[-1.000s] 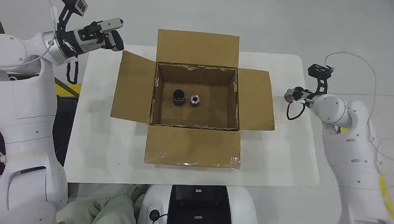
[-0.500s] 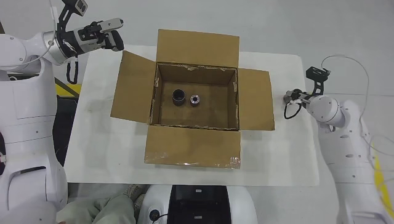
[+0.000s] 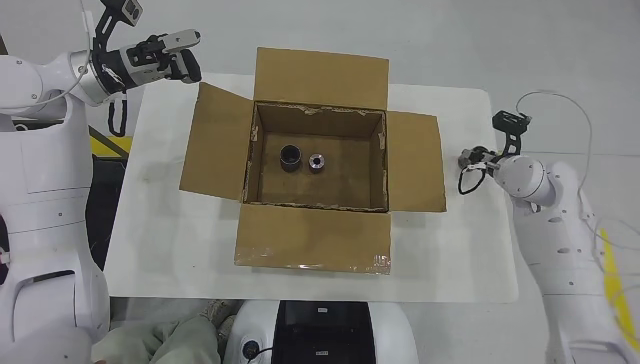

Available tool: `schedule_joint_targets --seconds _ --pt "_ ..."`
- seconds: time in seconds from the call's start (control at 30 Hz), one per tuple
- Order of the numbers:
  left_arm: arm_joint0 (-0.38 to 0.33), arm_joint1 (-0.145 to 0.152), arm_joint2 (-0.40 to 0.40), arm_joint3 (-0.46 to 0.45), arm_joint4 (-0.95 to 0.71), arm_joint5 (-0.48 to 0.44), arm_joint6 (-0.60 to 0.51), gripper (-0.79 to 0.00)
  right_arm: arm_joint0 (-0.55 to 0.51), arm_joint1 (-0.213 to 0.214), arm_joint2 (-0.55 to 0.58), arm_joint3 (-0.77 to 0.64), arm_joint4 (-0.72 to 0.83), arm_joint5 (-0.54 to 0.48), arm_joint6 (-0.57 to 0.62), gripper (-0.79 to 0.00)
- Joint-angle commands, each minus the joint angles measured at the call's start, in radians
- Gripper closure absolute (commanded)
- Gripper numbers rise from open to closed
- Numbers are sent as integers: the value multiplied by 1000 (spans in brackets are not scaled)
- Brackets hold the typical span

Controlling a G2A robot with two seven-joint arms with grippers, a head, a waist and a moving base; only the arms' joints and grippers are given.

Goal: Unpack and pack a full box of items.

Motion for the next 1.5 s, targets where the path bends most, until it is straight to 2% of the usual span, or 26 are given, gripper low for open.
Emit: schedule_joint_targets --seconds 0.0,0.23,0.6,0.87,1.07,1.2,1.47 --pt "0 0 0 0 0 0 0 -785 -3 1 3 -8 -1 1 2 -391" --pt "0 0 0 0 0 0 0 -785 -44 12 52 -115 -3 3 18 -579" --pt "0 0 0 0 0 0 0 -785 -142 24 129 -405 -9 33 8 -699" --pt "0 0 0 0 0 0 0 -785 -201 28 97 -638 -73 3 28 -730" --pt "0 0 0 0 0 0 0 -785 -243 30 17 -795 -140 -89 50 -745" --pt "0 0 0 0 0 0 0 -785 -247 29 -43 -827 -142 -150 67 -748" --pt "0 0 0 0 0 0 0 -785 -181 18 -147 -796 -123 -190 73 -686"
